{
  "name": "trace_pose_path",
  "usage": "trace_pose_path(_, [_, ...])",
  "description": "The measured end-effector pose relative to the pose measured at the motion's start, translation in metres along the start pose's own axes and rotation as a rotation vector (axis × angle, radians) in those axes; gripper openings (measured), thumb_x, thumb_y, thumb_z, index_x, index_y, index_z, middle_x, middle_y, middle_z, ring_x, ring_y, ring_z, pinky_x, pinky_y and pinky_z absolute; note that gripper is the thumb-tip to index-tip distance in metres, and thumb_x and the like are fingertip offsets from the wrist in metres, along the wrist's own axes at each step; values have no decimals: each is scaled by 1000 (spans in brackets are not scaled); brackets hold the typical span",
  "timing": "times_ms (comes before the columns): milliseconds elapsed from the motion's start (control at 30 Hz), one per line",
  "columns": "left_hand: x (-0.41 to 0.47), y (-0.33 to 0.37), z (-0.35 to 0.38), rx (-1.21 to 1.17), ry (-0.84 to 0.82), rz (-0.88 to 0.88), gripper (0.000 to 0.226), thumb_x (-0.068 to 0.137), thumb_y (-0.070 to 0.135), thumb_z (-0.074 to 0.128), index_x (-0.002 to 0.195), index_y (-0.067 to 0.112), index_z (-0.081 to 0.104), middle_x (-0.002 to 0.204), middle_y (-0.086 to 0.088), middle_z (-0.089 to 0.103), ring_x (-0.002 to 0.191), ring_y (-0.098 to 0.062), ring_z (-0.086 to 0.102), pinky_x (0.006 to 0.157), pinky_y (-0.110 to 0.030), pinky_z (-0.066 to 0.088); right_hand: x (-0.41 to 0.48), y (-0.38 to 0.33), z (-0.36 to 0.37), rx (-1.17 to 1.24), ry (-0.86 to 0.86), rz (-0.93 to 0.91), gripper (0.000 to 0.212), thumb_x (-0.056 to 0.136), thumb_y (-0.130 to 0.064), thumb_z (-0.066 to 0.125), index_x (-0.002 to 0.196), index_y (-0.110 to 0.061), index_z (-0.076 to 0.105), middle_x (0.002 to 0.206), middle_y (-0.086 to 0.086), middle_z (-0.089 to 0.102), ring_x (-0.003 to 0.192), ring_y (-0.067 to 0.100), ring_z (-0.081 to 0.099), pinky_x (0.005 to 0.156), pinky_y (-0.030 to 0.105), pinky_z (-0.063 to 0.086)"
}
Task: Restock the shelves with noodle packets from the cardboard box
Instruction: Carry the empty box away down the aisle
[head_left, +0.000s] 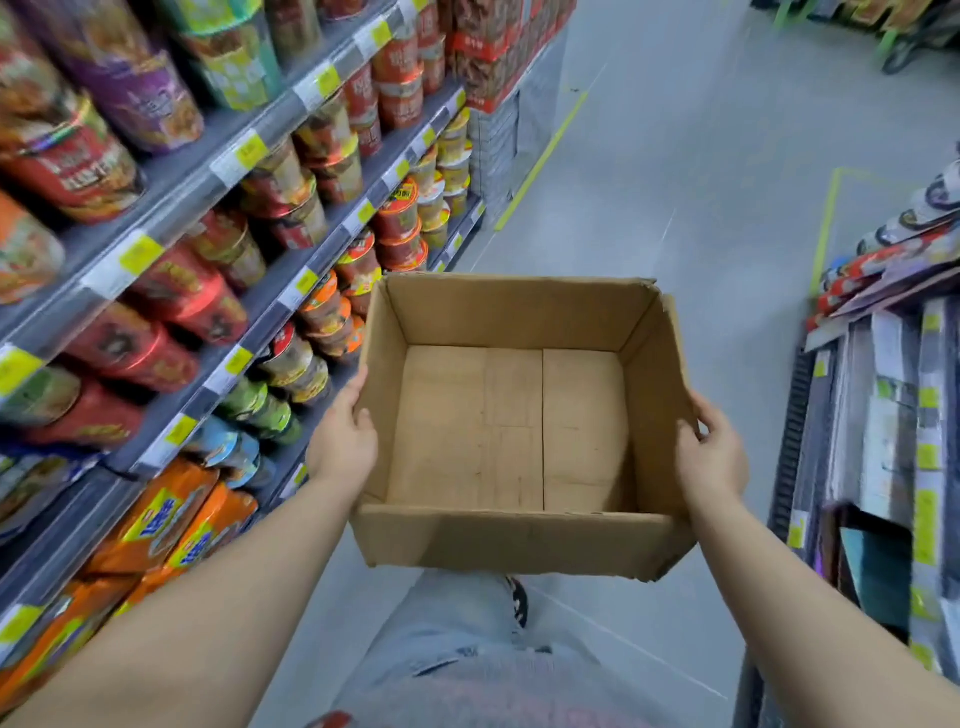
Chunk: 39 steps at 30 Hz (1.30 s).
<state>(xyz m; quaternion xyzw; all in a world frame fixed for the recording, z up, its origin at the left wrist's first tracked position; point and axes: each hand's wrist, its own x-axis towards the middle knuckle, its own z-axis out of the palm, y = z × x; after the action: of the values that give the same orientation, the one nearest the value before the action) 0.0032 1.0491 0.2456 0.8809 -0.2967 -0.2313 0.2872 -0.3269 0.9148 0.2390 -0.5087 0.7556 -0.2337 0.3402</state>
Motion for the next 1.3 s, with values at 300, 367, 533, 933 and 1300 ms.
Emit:
trace_pose_path(300, [121, 112, 75, -30, 28, -30, 51, 98, 13, 39, 142, 39, 37, 137, 1, 54, 111, -27, 56, 74, -27, 36, 177, -70, 13, -40, -22, -13, 40, 96, -23, 43, 129, -43, 50, 119, -2, 66, 94, 25, 63, 74, 32, 47])
trace_pose_path(367, [145, 140, 88, -16, 20, -28, 50, 98, 13, 40, 142, 38, 38, 141, 3, 50, 116, -27, 54, 76, -27, 37, 212, -83, 10, -44, -17, -6, 40, 96, -23, 43, 129, -44, 50, 120, -2, 65, 91, 26, 64, 73, 32, 48])
trace_pose_path(533, [209, 220, 125, -8, -9, 9, 50, 98, 14, 41, 140, 40, 38, 143, 4, 47, 123, -27, 50, 92, -34, 43, 299, -108, -5, -26, 31, 30, 39, 95, -22, 44, 129, -41, 51, 119, 3, 65, 92, 27, 63, 74, 33, 47])
trace_pose_path(933, [323, 402, 268, -101, -6, -28, 56, 96, 9, 42, 141, 41, 38, 144, 7, 46, 123, -21, 52, 93, -31, 44, 576, -158, -48, -54, -53, -34, 41, 93, -21, 45, 129, -38, 52, 122, 2, 64, 101, 28, 62, 84, 39, 50])
trace_pose_path(1300, [414, 489, 350, -132, 115, -229, 57, 96, 10, 42, 141, 43, 35, 146, 3, 45, 112, -22, 57, 74, -31, 46, 777, -256, -29, -198, -241, -169, 40, 95, -23, 42, 129, -42, 49, 126, -9, 61, 110, 21, 60, 89, 36, 48])
